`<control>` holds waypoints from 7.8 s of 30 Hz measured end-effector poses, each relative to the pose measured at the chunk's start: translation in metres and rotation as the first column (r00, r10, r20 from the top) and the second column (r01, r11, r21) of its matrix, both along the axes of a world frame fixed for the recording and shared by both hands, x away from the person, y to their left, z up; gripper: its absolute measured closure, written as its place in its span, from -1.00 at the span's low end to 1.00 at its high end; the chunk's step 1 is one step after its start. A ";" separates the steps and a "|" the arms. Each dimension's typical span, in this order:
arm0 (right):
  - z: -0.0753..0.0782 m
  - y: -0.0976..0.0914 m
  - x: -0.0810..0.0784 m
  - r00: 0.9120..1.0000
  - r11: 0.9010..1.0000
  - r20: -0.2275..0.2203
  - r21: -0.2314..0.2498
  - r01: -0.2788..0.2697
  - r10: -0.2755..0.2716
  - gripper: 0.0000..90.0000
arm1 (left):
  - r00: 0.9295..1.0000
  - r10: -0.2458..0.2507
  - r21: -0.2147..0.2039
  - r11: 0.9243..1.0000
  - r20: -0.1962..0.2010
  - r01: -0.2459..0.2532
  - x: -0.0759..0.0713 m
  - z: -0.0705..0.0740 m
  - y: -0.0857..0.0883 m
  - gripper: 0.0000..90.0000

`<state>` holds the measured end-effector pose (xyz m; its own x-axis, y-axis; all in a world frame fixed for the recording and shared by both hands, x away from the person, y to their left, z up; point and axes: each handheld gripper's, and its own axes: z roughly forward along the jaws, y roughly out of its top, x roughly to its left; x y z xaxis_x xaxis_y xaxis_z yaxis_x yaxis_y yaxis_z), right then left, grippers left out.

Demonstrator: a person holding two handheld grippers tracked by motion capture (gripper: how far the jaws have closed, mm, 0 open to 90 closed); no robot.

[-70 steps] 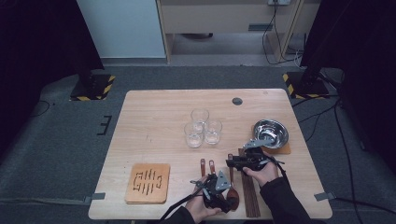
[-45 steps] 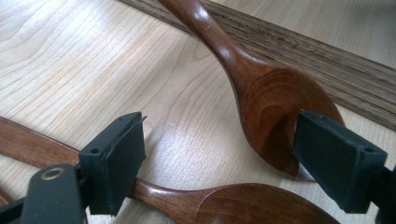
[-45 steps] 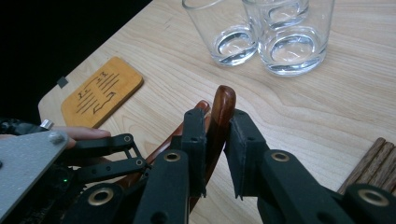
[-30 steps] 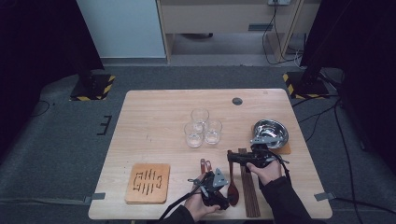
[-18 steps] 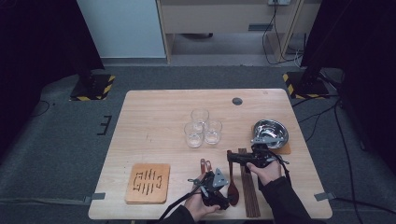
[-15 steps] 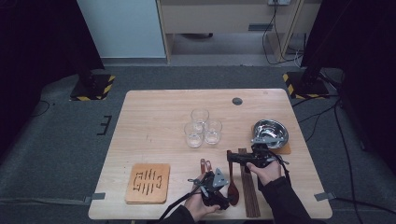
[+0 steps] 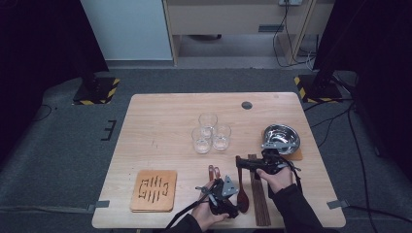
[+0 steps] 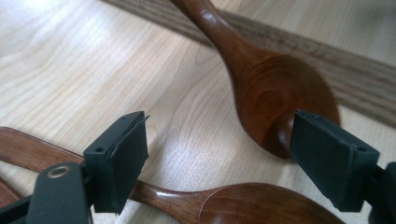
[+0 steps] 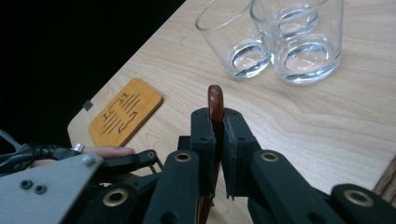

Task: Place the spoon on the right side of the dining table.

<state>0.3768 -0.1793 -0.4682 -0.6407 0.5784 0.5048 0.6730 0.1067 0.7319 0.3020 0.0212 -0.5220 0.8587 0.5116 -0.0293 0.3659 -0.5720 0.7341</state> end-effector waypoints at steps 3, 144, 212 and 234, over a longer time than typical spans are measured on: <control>0.003 -0.002 0.000 1.000 1.000 0.014 0.006 0.014 -0.014 0.88 | 1.000 0.011 -0.027 1.000 0.015 -0.010 0.001 0.007 0.006 -0.59; 0.071 -0.087 0.087 0.761 0.827 0.335 0.131 0.546 -0.555 0.87 | 0.770 0.637 0.049 0.771 -0.037 -0.635 0.049 -0.007 0.236 -0.95; 0.038 -0.113 0.108 0.767 0.787 0.259 -0.041 0.615 -0.586 0.73 | 0.771 0.636 0.049 0.771 -0.040 -0.634 0.050 -0.007 0.236 -0.96; 0.037 -0.119 0.098 0.816 0.781 0.293 -0.257 0.570 -0.499 -0.08 | 0.770 0.636 0.050 0.771 -0.040 -0.635 0.050 -0.007 0.236 -0.96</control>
